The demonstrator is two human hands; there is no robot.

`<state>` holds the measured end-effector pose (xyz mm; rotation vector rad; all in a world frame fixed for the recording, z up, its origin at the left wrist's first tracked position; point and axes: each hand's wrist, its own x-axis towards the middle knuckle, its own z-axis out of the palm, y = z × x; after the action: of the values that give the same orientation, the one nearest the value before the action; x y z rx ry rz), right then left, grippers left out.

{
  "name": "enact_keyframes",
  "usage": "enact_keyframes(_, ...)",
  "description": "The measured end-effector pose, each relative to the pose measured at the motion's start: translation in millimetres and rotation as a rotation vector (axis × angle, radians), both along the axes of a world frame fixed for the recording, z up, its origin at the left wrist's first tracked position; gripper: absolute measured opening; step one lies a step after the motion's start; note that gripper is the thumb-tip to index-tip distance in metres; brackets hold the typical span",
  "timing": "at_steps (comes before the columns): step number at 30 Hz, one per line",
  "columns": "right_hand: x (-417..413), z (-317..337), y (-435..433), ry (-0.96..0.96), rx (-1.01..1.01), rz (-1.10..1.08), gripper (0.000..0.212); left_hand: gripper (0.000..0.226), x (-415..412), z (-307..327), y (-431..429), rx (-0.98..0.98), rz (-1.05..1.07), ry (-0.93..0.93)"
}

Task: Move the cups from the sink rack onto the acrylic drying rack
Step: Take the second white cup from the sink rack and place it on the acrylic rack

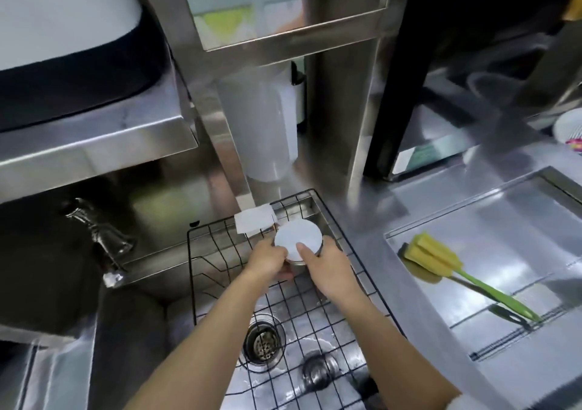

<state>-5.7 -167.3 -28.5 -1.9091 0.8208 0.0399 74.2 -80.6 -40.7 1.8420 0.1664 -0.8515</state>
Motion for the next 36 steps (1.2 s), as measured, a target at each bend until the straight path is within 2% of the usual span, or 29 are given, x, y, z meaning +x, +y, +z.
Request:
enact_keyframes(6, -3.5, 5.8, 0.2, -0.070, 0.224, -0.123, 0.049, 0.037, 1.6, 13.1, 10.3, -0.083, 0.059, 0.026)
enact_keyframes(9, -6.6, 13.8, 0.9, -0.071, 0.545, -0.181, 0.049, 0.034, 1.9, 23.7, 17.9, -0.167, 0.049, 0.050)
enact_keyframes(12, -12.7, 20.9, -0.3, -0.138, 0.907, -0.140, 0.051, 0.034, 1.6, 31.2, 25.7, -0.242, 0.064, 0.015)
enact_keyframes(16, -21.3, 31.1, 3.5, -0.213, 1.107, -0.143, 0.046, 0.028, -2.2, 45.4, 44.1, -0.319, 0.044, 0.010)
enact_keyframes(21, -28.1, 47.2, 25.3, -0.279, 1.029, 0.007, 0.041, 0.006, -13.1, 76.4, 83.4, -0.400, -0.043, -0.075)
enact_keyframes(26, -36.1, 58.6, 64.1, -0.338, 0.898, 0.078, 0.036, 0.041, -25.2, 95.4, 133.3, -0.381, -0.110, -0.101)
enact_keyframes(29, -41.8, 71.3, 104.6, -0.371, 0.821, 0.127, 0.038, 0.074, -38.4, 107.0, 171.4, -0.351, -0.039, -0.201)
enact_keyframes(30, -42.9, 75.9, 119.1, -0.389, 0.804, 0.141, 0.041, 0.077, -41.6, 110.7, 184.9, -0.362, -0.013, -0.229)
enact_keyframes(33, -47.7, 92.4, 164.1, -0.450, 0.763, 0.165, 0.052, 0.058, -52.8, 127.4, 233.6, -0.392, -0.015, -0.303)
enact_keyframes(36, -52.3, 113.0, 210.1, -0.510, 0.708, 0.221, 0.070, 0.050, -60.8, 148.6, 288.6, -0.403, -0.046, -0.405)
